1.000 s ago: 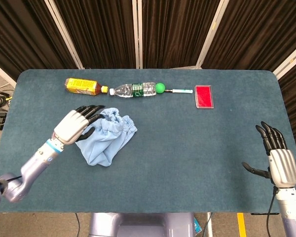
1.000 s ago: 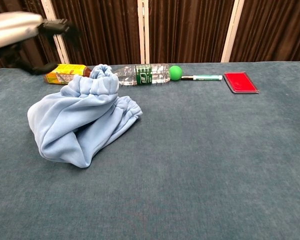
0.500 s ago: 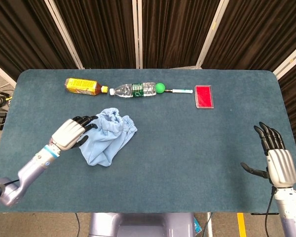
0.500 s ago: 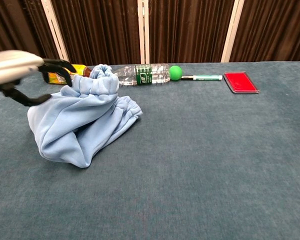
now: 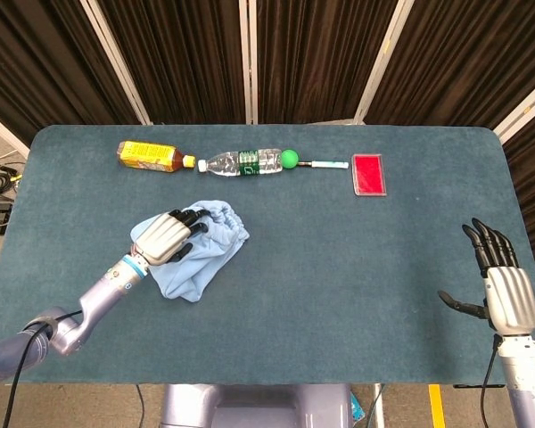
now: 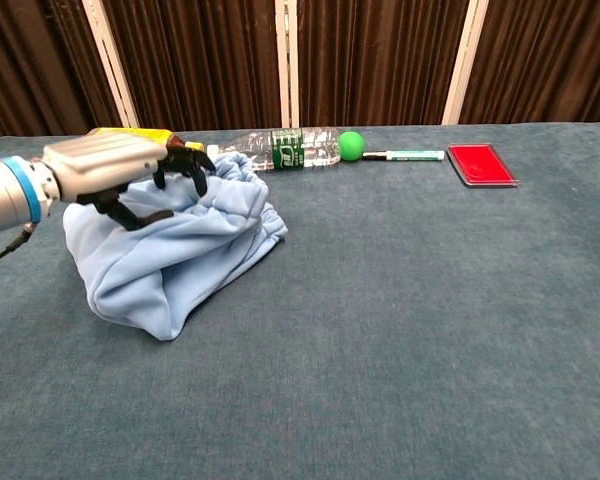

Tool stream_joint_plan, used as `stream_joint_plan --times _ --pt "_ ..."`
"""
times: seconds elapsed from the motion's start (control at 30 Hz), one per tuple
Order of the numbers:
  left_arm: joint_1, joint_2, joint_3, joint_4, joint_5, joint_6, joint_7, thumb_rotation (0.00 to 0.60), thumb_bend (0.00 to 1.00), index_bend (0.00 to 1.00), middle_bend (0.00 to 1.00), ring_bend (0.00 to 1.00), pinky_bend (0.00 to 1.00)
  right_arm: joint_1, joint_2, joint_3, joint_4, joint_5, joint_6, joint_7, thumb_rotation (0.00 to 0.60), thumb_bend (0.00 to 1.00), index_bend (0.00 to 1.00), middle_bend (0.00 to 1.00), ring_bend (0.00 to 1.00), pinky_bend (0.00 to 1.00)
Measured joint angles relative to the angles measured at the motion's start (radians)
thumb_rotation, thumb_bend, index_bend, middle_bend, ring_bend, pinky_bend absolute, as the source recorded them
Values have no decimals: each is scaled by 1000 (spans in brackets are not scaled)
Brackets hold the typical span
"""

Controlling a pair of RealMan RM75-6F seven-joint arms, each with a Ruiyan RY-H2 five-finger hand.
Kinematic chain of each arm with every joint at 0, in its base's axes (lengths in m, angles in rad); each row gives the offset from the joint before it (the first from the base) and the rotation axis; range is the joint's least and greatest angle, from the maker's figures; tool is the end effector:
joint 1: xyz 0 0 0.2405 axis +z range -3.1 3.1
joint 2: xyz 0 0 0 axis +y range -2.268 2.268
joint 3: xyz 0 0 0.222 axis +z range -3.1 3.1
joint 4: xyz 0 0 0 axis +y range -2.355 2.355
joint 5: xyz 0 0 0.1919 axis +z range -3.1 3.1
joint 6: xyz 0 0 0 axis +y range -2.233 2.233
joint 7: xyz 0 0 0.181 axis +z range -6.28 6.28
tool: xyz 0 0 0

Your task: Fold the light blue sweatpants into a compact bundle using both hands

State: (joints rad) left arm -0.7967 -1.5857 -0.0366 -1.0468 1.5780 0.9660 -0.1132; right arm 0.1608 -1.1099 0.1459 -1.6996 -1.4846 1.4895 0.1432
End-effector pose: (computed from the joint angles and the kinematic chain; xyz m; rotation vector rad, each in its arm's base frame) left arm -0.1419 0.3714 -0.0151 -2.1030 -0.6695 -0.9439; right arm -0.2315 -0.2482 0.1744 1.2971 -0.9607 1.2004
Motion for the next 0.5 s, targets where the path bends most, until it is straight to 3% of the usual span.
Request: stream_joint_plan --times 0.2,0.5 --pt "-7 -36 3 14 -41 -56 28 600 545 264 92 182 320 0 -1 -3 -3 -6 -1 -8 600 0 0 0 0 0" --pt "-11 -40 -5 3 -42 -30 34 600 545 257 85 174 306 -1 0 -2 -6 -5 1 -6 600 0 0 0 0 0"
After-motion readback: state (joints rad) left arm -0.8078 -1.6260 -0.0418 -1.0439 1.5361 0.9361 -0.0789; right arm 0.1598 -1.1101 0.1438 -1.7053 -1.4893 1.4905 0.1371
